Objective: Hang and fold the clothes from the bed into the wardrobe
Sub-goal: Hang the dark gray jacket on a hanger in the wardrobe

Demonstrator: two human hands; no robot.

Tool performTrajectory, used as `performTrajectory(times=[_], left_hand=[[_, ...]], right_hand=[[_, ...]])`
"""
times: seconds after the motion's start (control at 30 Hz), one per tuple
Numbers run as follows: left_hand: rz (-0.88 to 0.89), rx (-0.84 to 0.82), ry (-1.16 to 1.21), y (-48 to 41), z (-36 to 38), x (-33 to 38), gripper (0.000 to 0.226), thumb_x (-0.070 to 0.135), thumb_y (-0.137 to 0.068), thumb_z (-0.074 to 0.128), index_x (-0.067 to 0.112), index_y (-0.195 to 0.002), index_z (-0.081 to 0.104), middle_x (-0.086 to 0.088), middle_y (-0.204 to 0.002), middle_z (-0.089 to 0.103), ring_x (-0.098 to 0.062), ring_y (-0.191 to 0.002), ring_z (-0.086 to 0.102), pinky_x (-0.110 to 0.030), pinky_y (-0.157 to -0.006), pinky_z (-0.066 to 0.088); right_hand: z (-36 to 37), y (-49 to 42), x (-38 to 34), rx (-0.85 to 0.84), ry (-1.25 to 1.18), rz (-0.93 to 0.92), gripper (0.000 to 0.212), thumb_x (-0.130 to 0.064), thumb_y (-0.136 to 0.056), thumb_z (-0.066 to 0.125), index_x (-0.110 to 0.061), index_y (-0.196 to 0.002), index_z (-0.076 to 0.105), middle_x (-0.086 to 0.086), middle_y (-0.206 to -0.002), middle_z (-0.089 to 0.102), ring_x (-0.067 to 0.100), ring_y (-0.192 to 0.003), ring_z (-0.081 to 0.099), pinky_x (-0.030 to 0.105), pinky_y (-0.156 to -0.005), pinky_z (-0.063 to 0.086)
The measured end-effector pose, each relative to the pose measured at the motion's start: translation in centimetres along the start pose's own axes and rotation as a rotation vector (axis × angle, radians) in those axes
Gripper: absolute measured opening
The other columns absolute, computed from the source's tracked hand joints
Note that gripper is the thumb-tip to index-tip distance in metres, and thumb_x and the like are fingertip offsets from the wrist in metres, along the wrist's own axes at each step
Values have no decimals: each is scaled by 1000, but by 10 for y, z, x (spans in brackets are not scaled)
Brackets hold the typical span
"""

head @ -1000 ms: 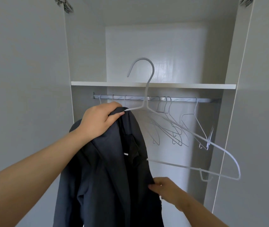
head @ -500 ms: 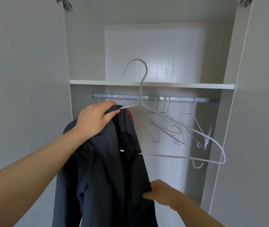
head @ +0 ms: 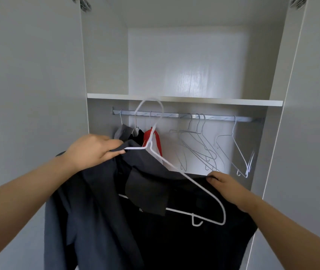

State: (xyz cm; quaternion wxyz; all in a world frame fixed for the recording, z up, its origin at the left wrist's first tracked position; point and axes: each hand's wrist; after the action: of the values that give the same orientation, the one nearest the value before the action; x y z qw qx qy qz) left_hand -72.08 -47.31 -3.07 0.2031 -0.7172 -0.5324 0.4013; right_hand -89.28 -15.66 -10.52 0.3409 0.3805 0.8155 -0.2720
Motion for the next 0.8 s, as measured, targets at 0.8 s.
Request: performTrajectory(times=[0.8], left_hand=[[-405, 133, -55, -26, 43, 83, 24, 29, -66, 83, 15, -77, 67, -1, -55, 59, -22, -44, 59, -23, -33, 36]], right_hand=[[38, 21, -77, 455, 603, -530, 20, -35, -85, 63, -26, -69, 58, -7, -72, 55, 18, -72, 54, 24, -68, 37]])
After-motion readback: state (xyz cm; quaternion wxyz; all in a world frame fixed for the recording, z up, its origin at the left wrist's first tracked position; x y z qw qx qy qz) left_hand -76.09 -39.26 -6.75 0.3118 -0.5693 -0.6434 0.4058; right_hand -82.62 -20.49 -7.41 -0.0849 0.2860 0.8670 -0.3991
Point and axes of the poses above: each hand's wrist, its own y-axis away from the middle knuckle, its own z-axis out of the palm, x = y × z
